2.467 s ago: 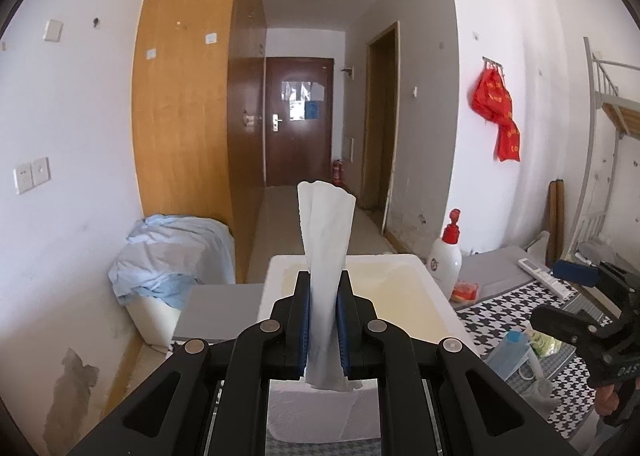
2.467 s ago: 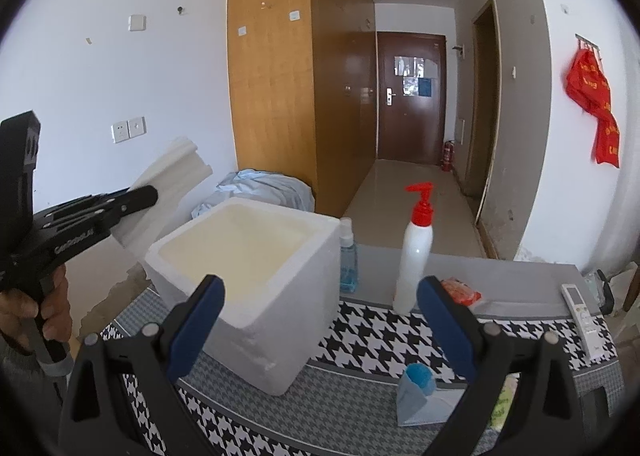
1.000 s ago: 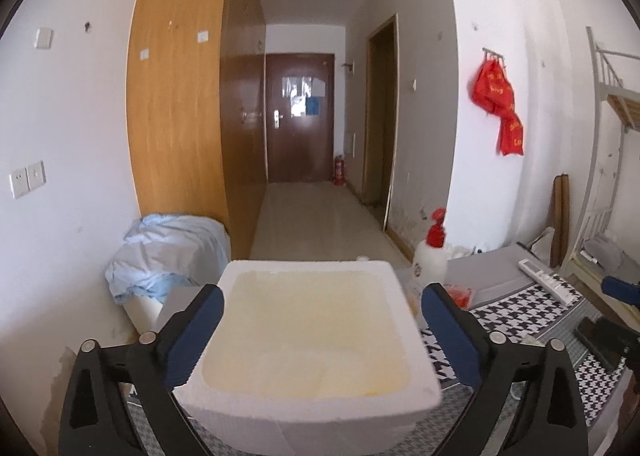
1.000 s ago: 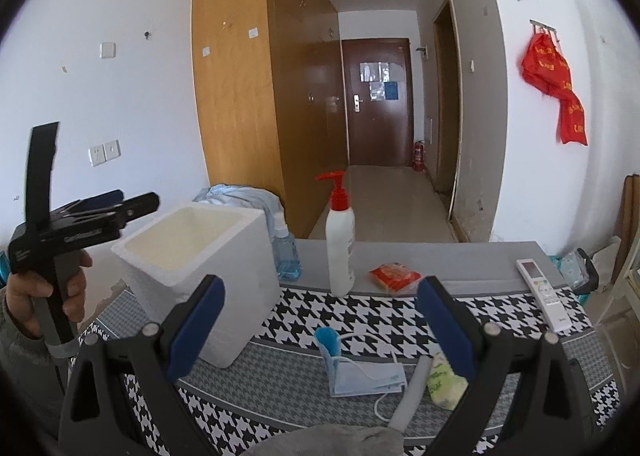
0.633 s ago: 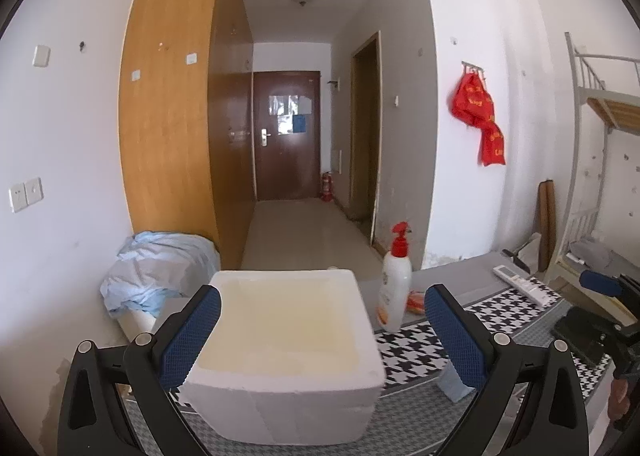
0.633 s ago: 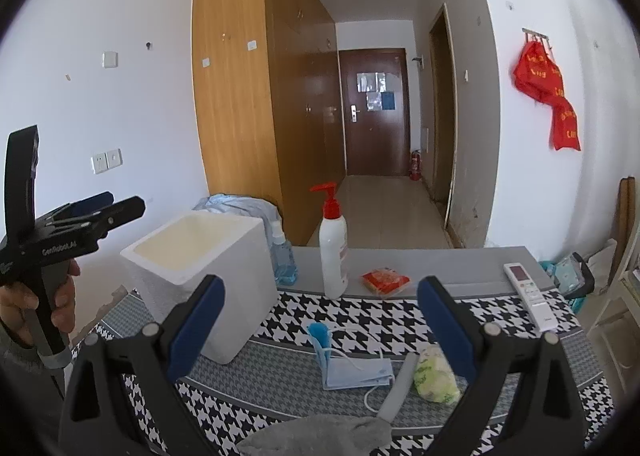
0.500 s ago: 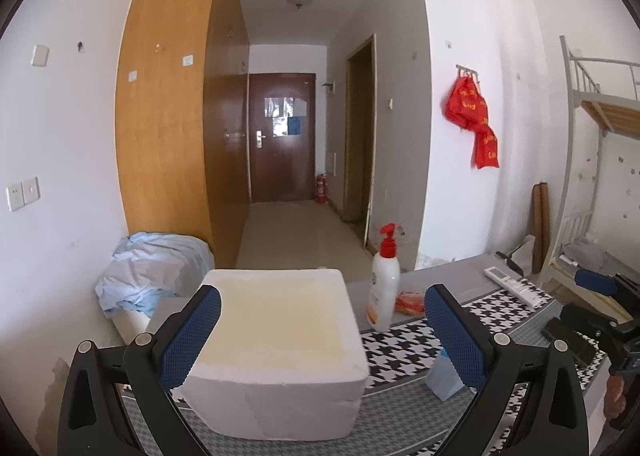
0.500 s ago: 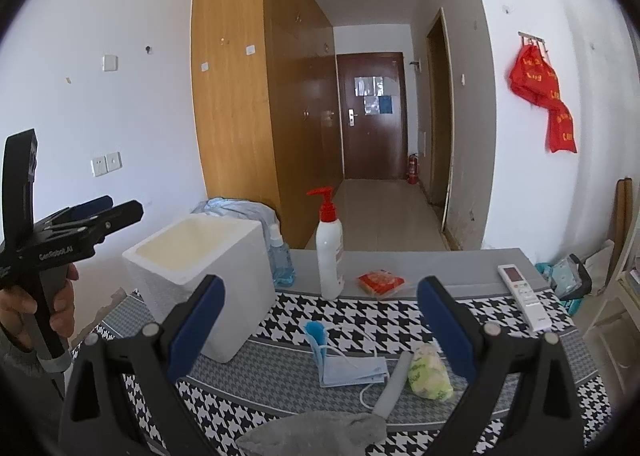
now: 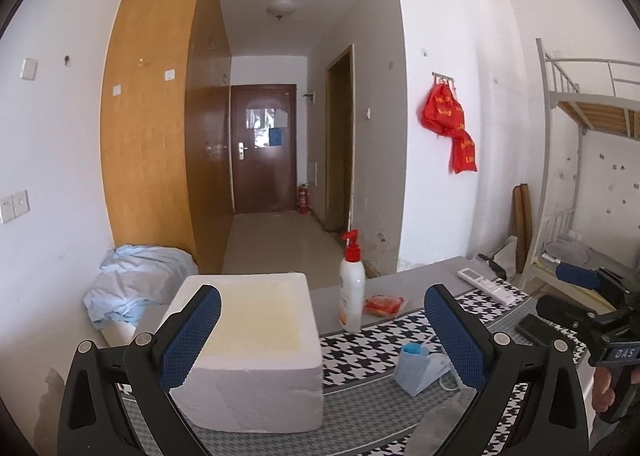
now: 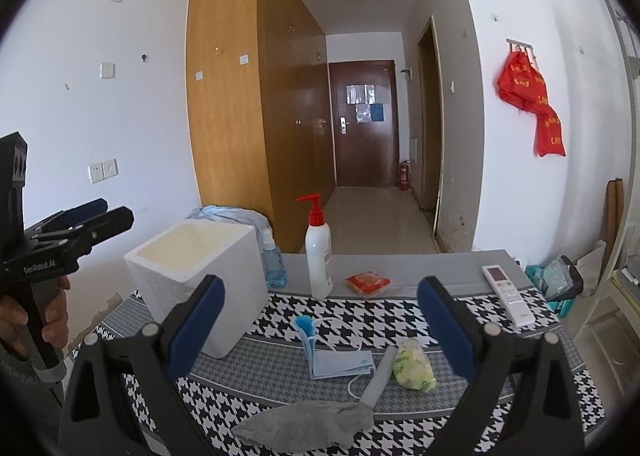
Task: Organize soft objects
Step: 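Move both tools back over the table toward the grey sock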
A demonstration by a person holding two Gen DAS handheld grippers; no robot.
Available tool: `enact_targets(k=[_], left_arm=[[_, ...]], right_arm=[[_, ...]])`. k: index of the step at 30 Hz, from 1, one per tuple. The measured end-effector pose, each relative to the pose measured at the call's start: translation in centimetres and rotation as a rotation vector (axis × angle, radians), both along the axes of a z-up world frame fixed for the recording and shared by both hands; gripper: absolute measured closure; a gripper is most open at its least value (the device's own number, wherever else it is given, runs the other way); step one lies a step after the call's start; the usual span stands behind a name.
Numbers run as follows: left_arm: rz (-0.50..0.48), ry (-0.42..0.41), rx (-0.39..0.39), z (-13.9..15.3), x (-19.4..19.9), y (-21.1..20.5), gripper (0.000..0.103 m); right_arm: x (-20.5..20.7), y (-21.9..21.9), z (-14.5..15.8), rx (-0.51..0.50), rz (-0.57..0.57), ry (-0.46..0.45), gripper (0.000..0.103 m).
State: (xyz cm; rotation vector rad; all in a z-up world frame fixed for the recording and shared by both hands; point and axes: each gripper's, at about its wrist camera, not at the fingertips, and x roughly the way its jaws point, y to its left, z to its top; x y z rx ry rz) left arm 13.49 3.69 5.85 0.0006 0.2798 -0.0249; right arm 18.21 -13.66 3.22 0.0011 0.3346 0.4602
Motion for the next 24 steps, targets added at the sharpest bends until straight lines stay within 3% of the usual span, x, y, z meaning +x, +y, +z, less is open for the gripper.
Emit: enact_targets(k=[24], left_arm=[[-0.065, -0.007, -0.027, -0.9, -1.6, -1.8, 0.001]], right_arm=[[-1.7, -2.0, -0.1, -0.002, -0.054, -0.021, 0.003]])
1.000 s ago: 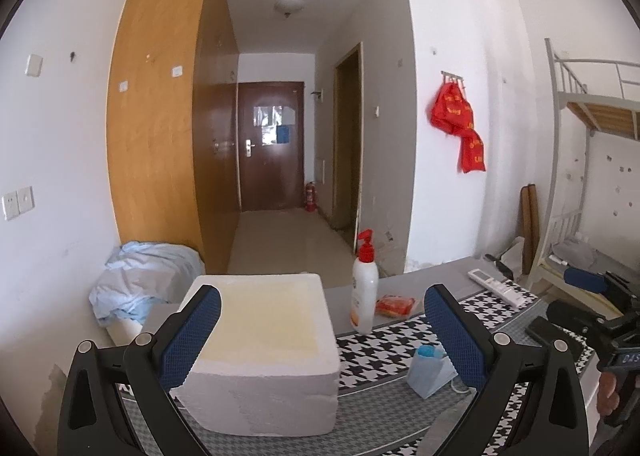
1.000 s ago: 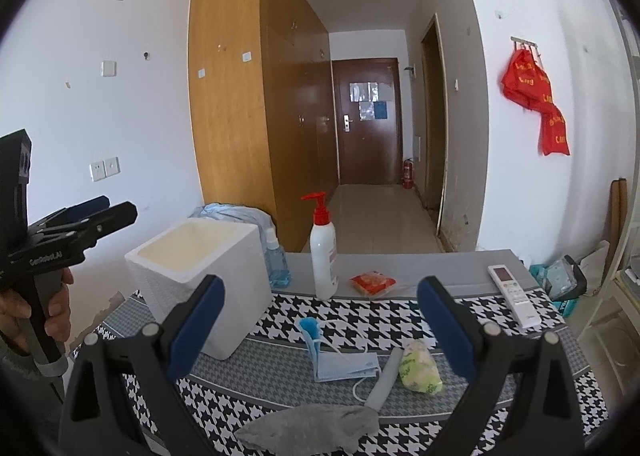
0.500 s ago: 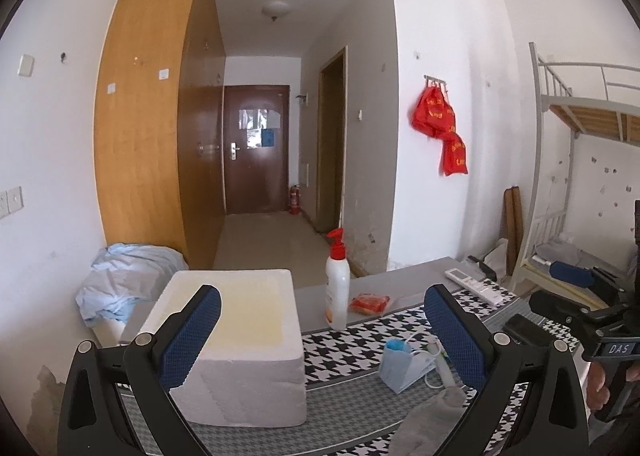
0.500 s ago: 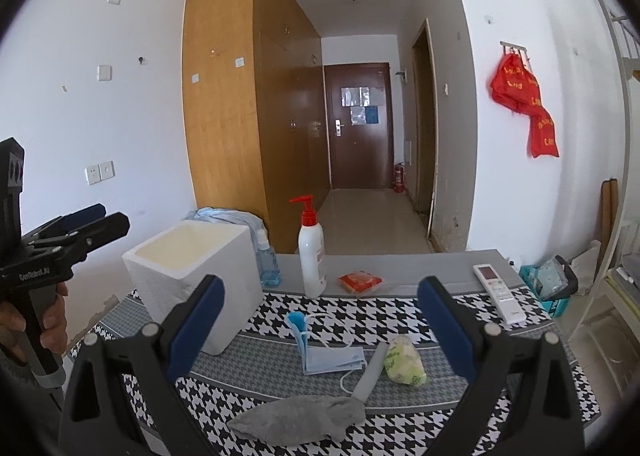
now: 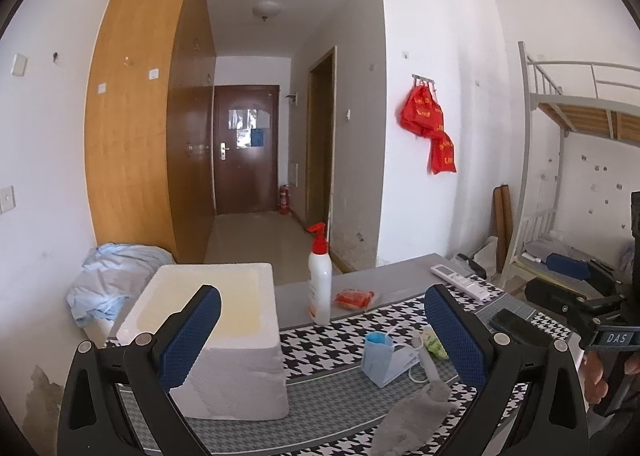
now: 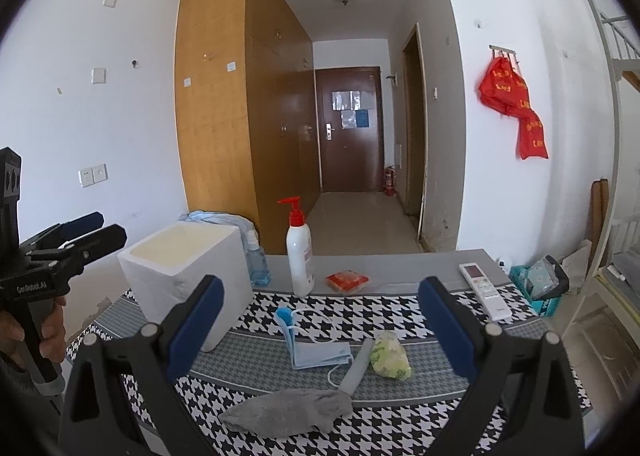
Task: Organize soft objects
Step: 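Move both tools back over the table toward the grey sock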
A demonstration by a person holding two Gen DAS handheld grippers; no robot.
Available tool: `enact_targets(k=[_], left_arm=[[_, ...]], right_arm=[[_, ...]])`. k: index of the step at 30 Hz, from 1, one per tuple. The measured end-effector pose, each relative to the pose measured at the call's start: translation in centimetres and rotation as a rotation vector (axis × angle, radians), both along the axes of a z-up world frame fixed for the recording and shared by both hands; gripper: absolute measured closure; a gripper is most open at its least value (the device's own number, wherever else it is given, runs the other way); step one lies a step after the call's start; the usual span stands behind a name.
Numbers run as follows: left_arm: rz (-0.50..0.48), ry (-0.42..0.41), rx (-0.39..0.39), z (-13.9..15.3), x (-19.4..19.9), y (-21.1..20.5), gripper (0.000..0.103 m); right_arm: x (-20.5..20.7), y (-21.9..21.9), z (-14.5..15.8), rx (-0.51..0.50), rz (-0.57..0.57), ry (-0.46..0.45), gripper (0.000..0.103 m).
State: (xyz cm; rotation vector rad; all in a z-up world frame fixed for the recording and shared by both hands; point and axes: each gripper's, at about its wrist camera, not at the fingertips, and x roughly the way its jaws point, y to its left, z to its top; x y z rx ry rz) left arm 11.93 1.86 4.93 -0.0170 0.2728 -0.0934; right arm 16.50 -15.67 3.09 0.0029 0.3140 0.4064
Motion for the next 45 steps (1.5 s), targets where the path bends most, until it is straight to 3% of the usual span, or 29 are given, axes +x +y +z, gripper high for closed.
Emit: enact_targets(k=[24, 45], left_arm=[[-0.068, 0.017, -0.003, -2.1, -1.2, -2.1, 0.001], [-0.134, 0.083, -0.021, -5.4, -0.6, -3.8, 0.001]], right_arm=[[-1.0, -1.5, -1.0, 0.01, -0.04, 0.004, 0.003], [-0.3, -2.5, -3.3, -0.003, -0.076, 0.059, 0.003]])
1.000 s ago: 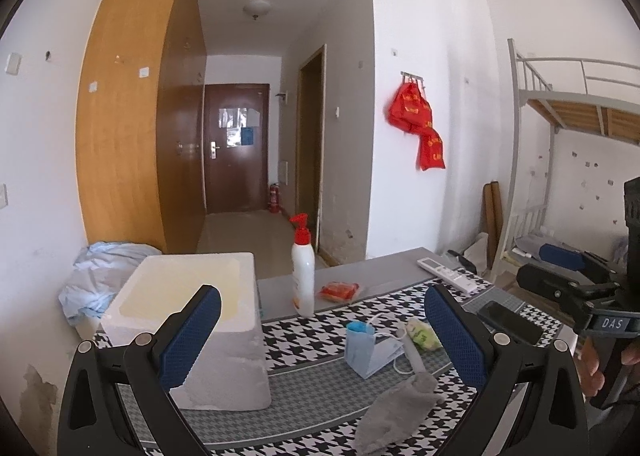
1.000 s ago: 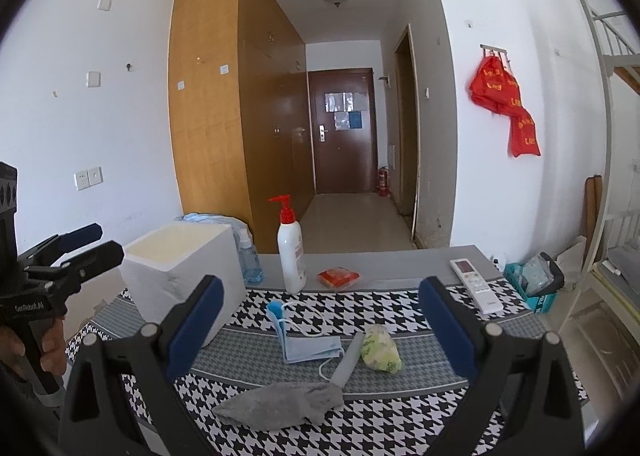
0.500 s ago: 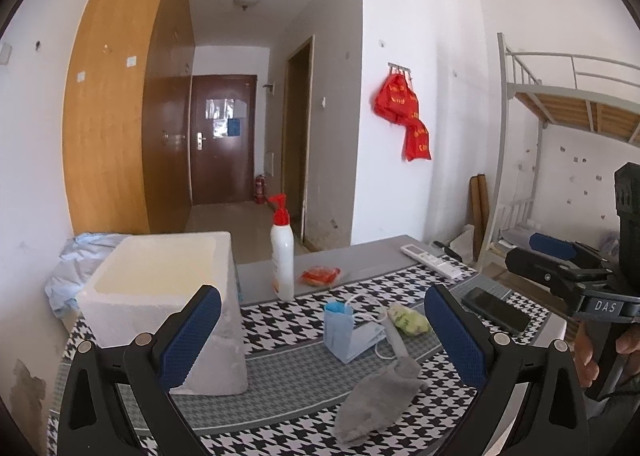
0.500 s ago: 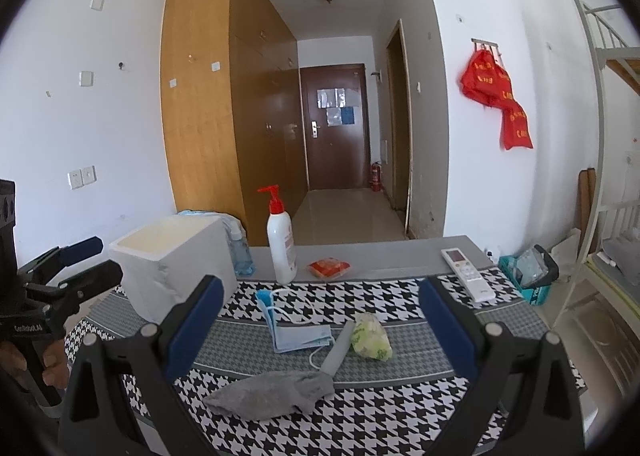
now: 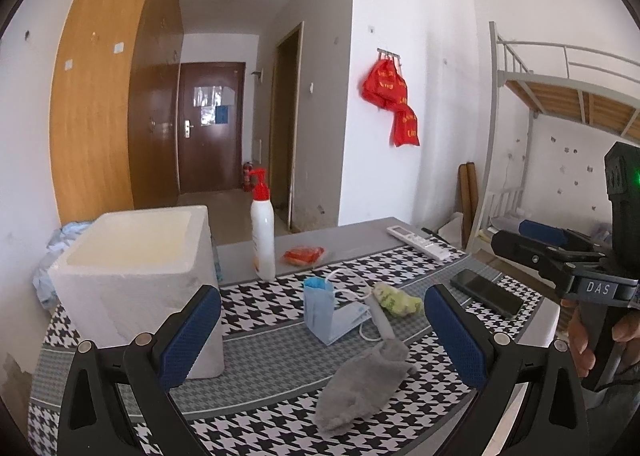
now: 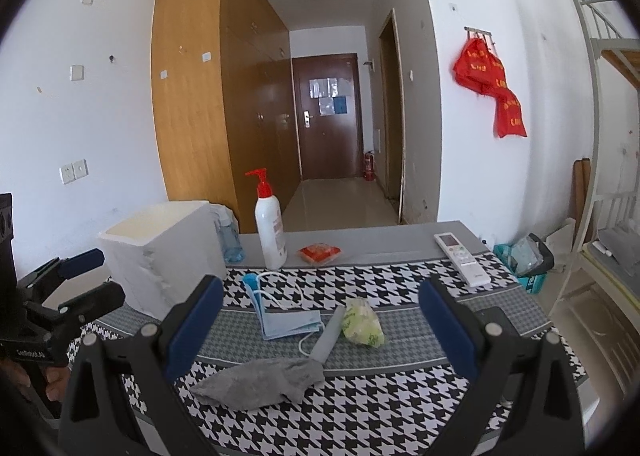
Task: Organize soft objects
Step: 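Move both tools back over the table toward the grey sock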
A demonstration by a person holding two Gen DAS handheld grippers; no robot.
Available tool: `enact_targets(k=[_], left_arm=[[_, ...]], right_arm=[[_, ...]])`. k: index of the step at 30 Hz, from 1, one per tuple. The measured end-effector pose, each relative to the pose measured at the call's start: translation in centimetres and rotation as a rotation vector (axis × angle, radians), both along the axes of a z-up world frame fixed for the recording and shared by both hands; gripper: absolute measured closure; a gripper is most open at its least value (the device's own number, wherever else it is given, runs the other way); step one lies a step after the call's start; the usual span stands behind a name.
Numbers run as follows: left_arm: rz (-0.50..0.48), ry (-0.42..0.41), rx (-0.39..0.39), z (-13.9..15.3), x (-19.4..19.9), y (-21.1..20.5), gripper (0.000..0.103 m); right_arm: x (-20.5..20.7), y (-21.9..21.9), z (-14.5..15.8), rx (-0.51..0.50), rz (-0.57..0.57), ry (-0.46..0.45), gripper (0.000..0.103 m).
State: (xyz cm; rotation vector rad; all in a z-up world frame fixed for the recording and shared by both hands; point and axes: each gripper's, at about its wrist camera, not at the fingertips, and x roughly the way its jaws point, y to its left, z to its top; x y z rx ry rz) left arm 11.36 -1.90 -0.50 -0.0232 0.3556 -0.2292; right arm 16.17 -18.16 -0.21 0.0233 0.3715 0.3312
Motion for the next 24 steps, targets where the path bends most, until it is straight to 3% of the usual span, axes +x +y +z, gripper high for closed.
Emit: enact_targets(k=[24], left_arm=[[-0.03, 0.147, 0.072, -4.6, 2.0, -2.7, 0.001]], right_arm=[[1.4, -0.7, -3.0, -0.033, -0.034, 0.101, 0.003]])
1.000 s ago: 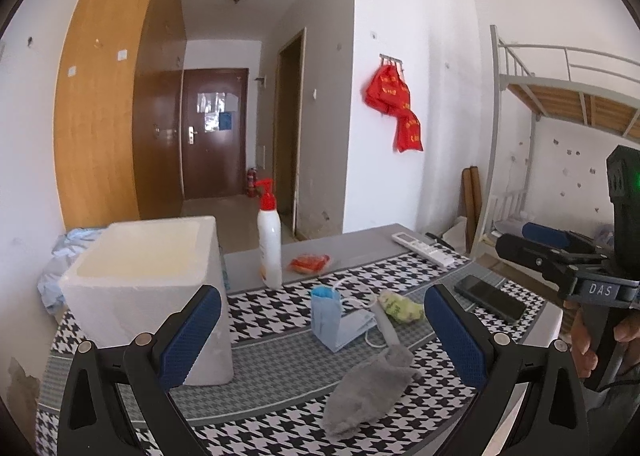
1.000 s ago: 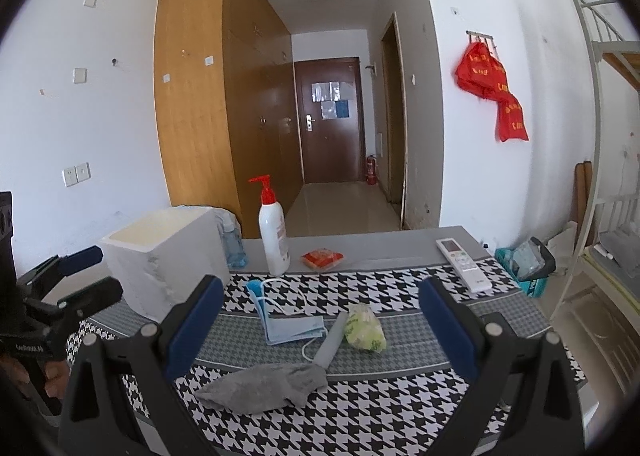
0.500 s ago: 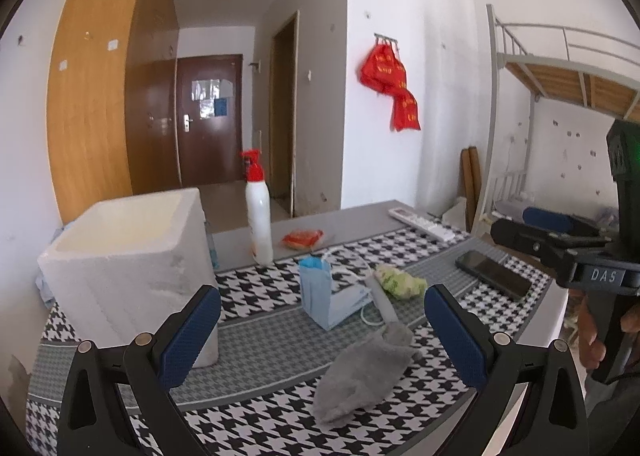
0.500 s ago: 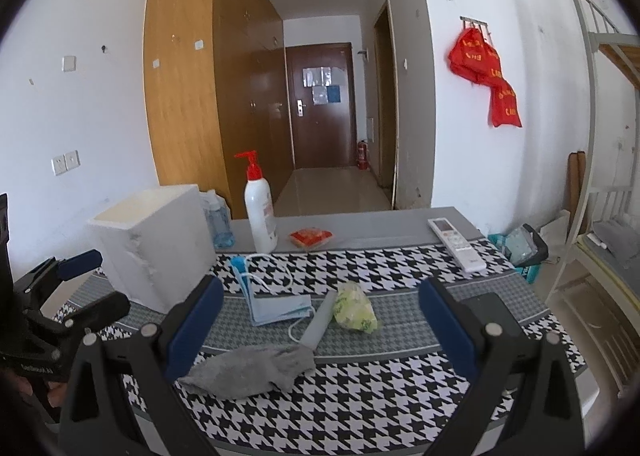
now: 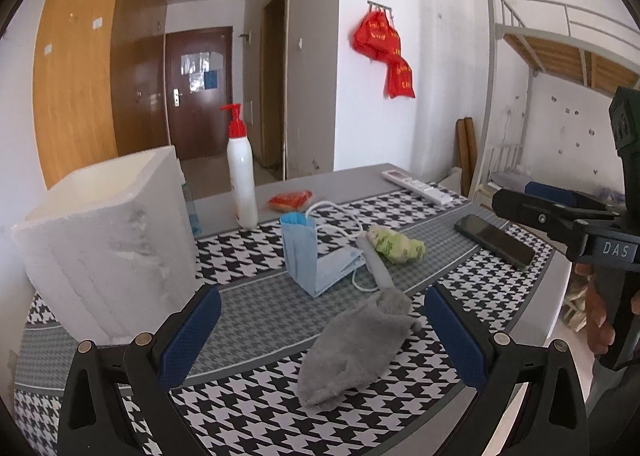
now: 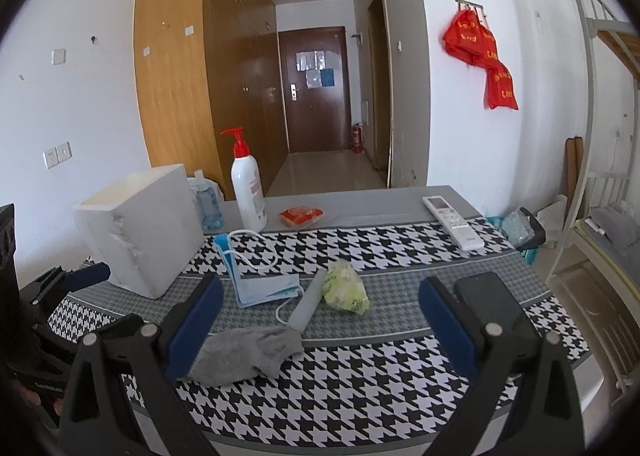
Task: Organize soft objects
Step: 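Move both tools back over the table toward the grey sock, then lower the left tool onto the grey sock while the right tool approaches the wrapped bread bag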
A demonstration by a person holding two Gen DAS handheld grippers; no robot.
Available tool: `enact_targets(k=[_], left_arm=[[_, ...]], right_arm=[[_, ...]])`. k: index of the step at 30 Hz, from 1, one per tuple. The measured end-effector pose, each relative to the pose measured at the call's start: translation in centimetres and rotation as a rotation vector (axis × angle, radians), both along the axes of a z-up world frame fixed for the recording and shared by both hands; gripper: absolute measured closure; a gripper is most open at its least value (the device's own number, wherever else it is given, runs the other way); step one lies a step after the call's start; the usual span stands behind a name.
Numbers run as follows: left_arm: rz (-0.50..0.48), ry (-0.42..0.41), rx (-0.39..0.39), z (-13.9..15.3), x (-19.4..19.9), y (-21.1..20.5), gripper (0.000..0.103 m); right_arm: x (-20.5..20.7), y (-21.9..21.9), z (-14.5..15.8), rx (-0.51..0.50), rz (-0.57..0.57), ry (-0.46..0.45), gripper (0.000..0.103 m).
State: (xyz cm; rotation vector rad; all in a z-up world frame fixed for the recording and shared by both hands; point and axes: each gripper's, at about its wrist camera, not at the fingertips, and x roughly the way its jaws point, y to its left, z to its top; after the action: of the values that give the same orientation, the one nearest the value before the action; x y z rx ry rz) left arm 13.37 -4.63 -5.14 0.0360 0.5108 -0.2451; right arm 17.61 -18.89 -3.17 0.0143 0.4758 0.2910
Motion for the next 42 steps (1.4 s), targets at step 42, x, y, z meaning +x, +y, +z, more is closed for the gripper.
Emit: enact_targets(k=[42], left_arm=[[-0.008, 0.199, 0.02, -4.9, 3.1, -1.8, 0.001]], right_arm=[[2.9, -0.8, -3.0, -0.024, 0.009, 0.098, 0.003]])
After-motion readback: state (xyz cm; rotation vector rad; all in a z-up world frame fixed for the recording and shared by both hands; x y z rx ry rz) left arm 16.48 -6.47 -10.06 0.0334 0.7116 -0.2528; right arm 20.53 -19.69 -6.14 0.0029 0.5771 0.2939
